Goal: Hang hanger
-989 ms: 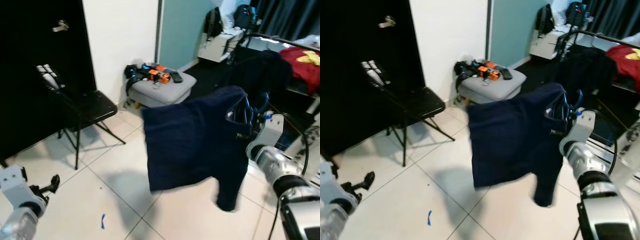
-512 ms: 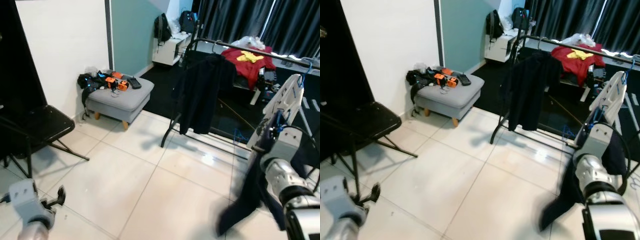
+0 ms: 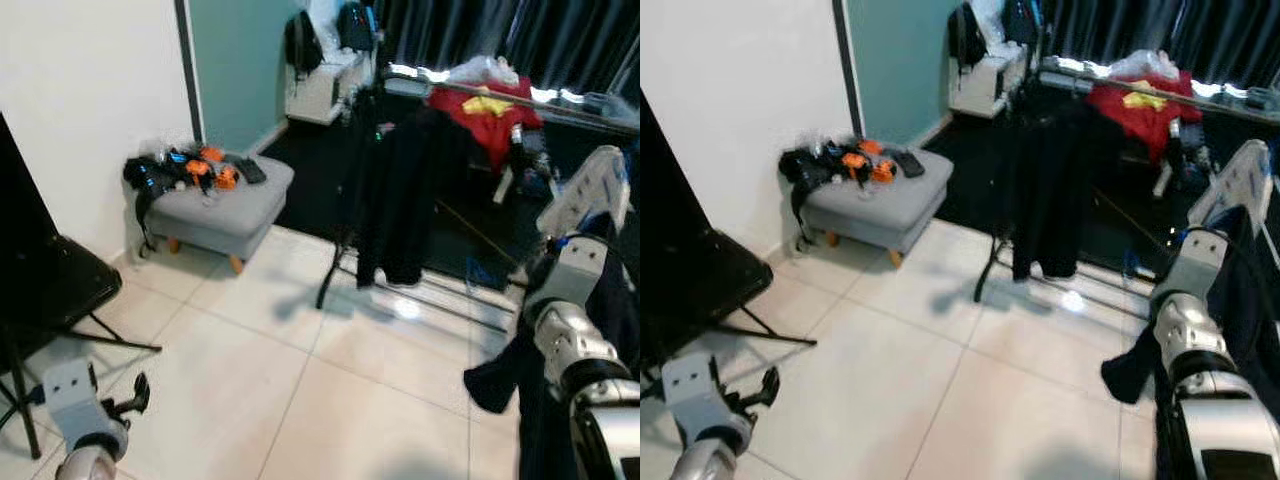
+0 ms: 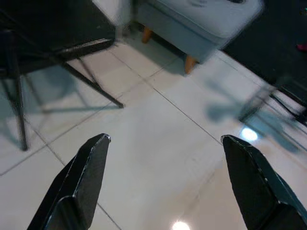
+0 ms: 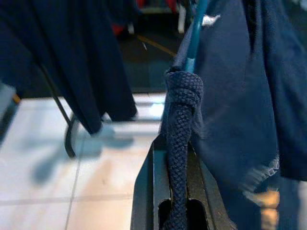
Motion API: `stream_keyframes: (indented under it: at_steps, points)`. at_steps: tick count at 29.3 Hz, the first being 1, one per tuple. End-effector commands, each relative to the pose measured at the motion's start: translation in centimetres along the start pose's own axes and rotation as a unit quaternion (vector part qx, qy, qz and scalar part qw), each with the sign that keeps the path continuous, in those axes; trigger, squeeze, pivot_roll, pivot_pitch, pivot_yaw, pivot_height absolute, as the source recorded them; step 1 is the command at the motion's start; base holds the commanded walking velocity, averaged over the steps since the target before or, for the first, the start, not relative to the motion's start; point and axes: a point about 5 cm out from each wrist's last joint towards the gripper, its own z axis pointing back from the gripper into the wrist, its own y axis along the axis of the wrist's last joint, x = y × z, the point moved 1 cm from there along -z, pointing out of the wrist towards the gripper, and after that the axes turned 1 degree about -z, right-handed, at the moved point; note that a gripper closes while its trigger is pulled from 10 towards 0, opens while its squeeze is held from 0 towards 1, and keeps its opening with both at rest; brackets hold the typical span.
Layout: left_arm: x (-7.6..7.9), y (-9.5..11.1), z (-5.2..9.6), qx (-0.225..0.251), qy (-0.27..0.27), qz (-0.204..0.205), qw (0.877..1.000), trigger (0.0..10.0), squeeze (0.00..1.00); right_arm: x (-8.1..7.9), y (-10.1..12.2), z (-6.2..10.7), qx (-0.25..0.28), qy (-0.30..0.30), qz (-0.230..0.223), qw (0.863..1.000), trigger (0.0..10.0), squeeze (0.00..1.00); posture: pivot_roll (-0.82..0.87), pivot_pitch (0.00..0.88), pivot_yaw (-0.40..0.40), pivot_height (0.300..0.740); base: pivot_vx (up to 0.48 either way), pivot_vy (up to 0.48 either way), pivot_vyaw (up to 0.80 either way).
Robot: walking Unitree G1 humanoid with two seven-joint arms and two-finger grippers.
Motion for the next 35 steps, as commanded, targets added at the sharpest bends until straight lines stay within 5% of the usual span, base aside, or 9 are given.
stream_keyframes:
  at_steps: [1,9,15,35]
  points:
    - [0.5,-0.2,-0.1,0.000,-0.007,-0.007,1.000,10.0,0.00,-0.3,1.3,-0.1,0.027,0.013,0.007,1.000,10.0,0.00,-0.08,0.000,-0.083,0.736,0.480,0.000,0.00]
    - [0.6,-0.2,-0.2,0.001,-0.013,-0.012,1.000,10.0,0.00,-0.4,2.9,-0.2,0.050,0.017,0.006,0.999,10.0,0.00,-0.08,0.000,-0.075,0.736,0.480,0.000,0.00]
    - [0.6,-0.1,-0.4,0.004,-0.016,-0.009,1.000,10.0,0.00,2.2,4.7,-0.2,0.062,-0.041,-0.033,0.997,10.0,0.00,-0.08,0.003,-0.066,0.736,0.480,0.000,-0.64]
    - [0.4,0.1,-0.6,0.008,-0.014,-0.009,1.000,10.0,0.00,0.3,5.1,-0.4,0.061,0.006,-0.064,0.996,10.0,0.00,-0.08,0.008,-0.060,0.736,0.480,0.000,-0.80]
